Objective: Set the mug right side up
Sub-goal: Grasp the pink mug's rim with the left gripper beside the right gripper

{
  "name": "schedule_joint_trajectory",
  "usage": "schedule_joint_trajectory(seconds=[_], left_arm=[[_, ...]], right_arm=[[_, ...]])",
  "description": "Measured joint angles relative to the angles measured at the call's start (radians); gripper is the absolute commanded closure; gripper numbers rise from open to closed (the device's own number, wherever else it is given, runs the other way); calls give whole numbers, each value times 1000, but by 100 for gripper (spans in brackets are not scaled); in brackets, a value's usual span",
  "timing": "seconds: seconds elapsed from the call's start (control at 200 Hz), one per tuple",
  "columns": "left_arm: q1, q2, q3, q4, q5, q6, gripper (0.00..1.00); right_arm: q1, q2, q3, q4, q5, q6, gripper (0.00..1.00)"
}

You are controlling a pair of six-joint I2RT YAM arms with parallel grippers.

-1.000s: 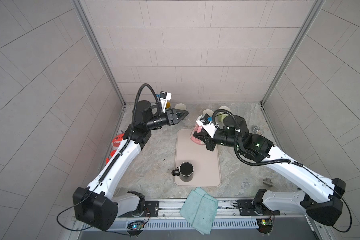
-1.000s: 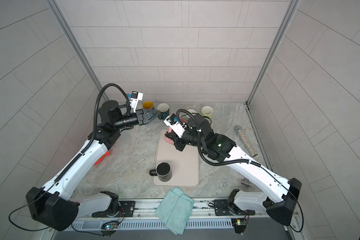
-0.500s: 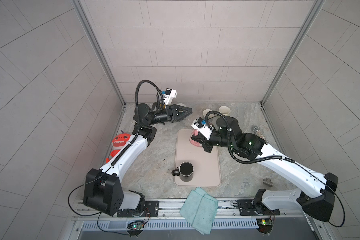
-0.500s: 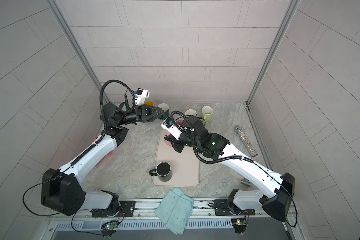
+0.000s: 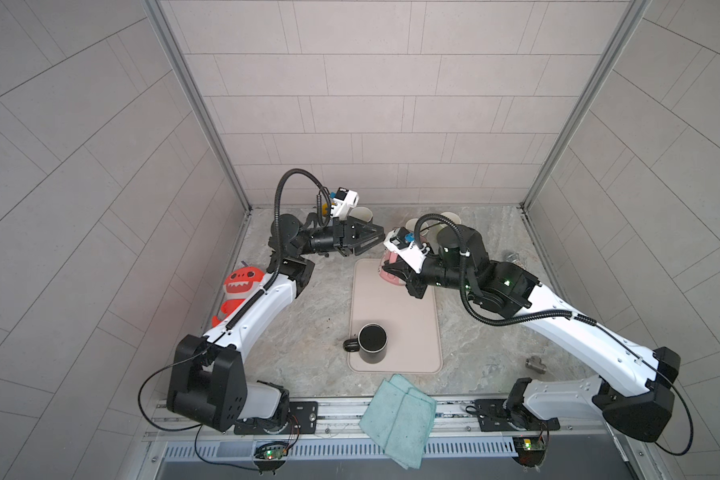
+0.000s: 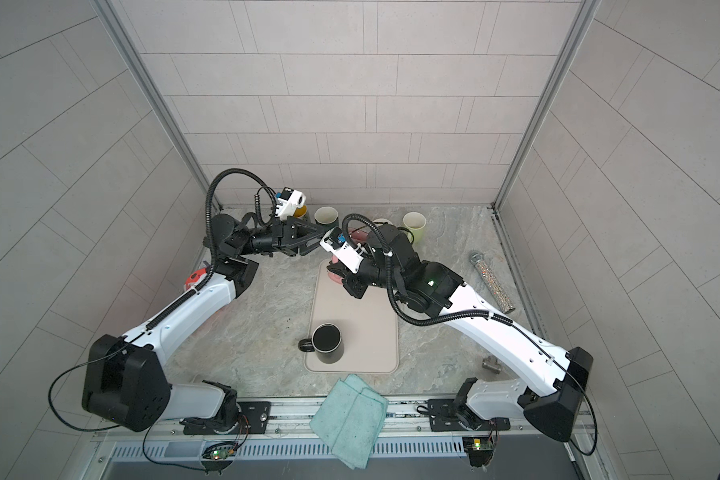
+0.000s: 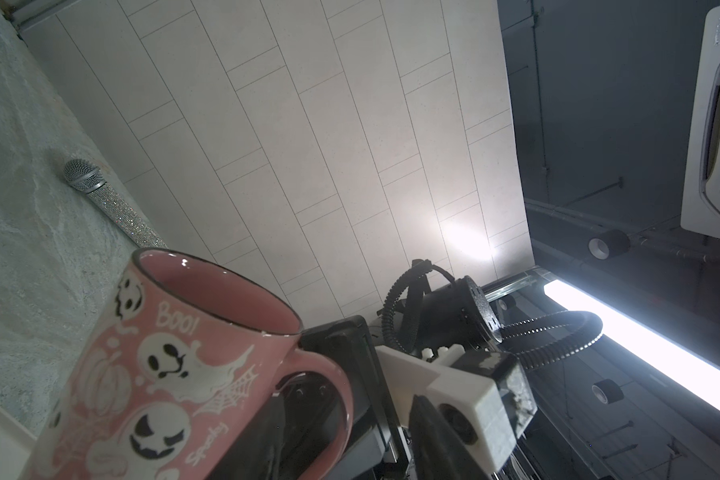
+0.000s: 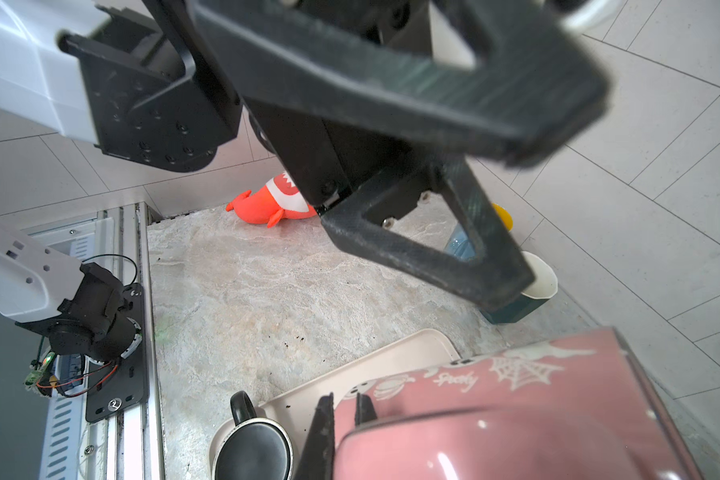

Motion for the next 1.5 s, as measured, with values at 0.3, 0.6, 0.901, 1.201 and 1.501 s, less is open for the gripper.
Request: schedule_joint_trajectory(seconds=[0.3,0.6,0.901,1.201,1.501], left_arm=[[-17,2,-2,-4,14,-11,44],[-21,-6,-29,-45,34,-5,44],[-42,-7,-30,-66,43,7,44],[-51,-18,-30,-78,47,14,47],[-64,-27,-30,-95,46,23,56]], right_arm=[[0,60,30,-17,-10,-3,100],[0,72,59,-52,-14,-14,100],[0,95,84,-57,-33,-12,100],[0,124,91,-63,-50,-11,100],[0,126,105,-79,-58,-7,100]])
